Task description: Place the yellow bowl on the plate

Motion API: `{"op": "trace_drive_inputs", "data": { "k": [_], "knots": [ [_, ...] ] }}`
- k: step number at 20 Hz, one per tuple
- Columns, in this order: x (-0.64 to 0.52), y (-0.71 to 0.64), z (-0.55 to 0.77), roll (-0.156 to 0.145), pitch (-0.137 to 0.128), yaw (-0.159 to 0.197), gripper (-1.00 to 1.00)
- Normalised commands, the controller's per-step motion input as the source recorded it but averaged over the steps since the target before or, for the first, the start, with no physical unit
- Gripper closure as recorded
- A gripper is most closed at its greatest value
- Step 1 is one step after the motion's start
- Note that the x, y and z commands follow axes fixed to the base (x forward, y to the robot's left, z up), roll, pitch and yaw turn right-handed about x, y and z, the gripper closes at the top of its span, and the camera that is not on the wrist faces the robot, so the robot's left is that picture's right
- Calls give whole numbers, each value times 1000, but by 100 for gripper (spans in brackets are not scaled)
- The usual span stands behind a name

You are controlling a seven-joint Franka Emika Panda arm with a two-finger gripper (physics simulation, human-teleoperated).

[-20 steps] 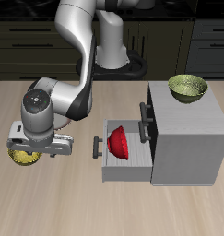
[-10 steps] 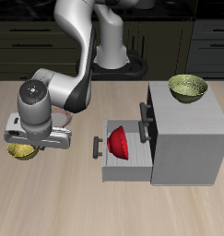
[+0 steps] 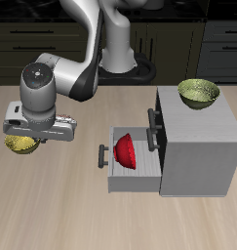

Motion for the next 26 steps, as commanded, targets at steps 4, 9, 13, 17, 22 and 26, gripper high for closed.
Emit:
{"op": "trace_drive_inputs", "data": {
  "k": [4, 9, 13, 17, 22, 26],
  "knots": [
    [-349, 109, 443, -19, -45, 58, 100],
    [-319, 134, 369, 27, -39, -12, 100],
    [-345, 342, 409, 25, -52, 39, 100],
    [-184, 186, 259, 40, -37, -18, 100],
    [-352, 256, 85, 27, -10, -2, 100],
    [-258, 175, -118, 32, 15, -21, 100]
  ]
}}
